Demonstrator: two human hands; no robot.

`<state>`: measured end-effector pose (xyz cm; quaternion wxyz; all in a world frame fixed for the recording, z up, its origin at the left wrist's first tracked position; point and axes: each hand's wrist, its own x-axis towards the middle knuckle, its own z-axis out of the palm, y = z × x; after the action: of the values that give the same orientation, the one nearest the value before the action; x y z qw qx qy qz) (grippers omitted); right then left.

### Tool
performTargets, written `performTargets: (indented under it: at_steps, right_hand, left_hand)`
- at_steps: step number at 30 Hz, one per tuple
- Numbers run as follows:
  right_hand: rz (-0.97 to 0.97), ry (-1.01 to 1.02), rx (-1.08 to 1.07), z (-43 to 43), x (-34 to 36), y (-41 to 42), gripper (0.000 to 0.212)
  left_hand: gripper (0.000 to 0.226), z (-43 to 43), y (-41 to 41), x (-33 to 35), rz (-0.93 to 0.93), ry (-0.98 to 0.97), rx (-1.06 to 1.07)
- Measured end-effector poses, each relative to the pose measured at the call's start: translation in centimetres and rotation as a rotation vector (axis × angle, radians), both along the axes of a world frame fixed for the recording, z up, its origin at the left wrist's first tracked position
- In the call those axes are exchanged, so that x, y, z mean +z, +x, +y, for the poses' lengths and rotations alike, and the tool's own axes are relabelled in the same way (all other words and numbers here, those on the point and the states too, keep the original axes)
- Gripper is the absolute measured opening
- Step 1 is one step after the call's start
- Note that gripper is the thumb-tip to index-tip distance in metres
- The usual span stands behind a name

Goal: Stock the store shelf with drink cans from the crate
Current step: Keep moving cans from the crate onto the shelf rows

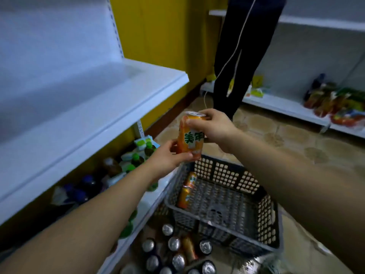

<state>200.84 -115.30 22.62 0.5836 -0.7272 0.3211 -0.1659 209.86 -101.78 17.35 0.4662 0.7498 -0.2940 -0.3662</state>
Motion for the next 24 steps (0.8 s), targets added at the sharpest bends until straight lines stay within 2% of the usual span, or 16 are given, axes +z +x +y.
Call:
performTargets:
  at_steps: [1,3,5,8,10,14,19,21,24]
  right_hand:
    - [-0.017,-0.052,0.033,1.9,2.1,0.2,0.058]
    - [-0.063,-0.116,0.099,5.8,5.6,0.8,0.053]
    - [-0.121,-0.141,0.162,9.9,8.3,1.6,0.050]
    - [-0.172,-0.196,0.253,15.6,11.3,3.2,0.058]
    - [-0.188,-0.213,0.344,19.2,12.5,4.3,0.058]
    - [-0.214,-0.200,0.519,25.7,13.5,5.9,0.065]
    - [-0.205,-0.209,0.648,31.5,13.4,7.8,0.064]
    - [-0.199,-0.195,0.679,32.9,13.0,8.7,0.059]
    - [-0.199,-0.205,0.713,34.5,12.0,10.3,0.047]
  left_hand:
    - [0.072,2.2,-0.1,2.1,-0.036,-0.005,0.021]
    - [0.089,6.4,0.2,5.4,-0.111,-0.024,0.062]
    - [0.080,11.0,0.4,8.1,-0.158,-0.041,0.108]
    - [0.059,17.6,0.1,11.5,-0.204,-0.041,0.217]
    - [0.063,21.9,0.1,12.8,-0.262,0.009,0.271]
    - [0.084,29.7,-0.1,14.0,-0.435,0.208,0.390]
    - [0.068,38.9,-0.4,12.9,-0.678,0.458,0.563]
    - [0.064,41.6,-0.1,12.2,-0.716,0.553,0.608]
    - [0.071,44.3,0.5,11.6,-0.705,0.811,0.611]
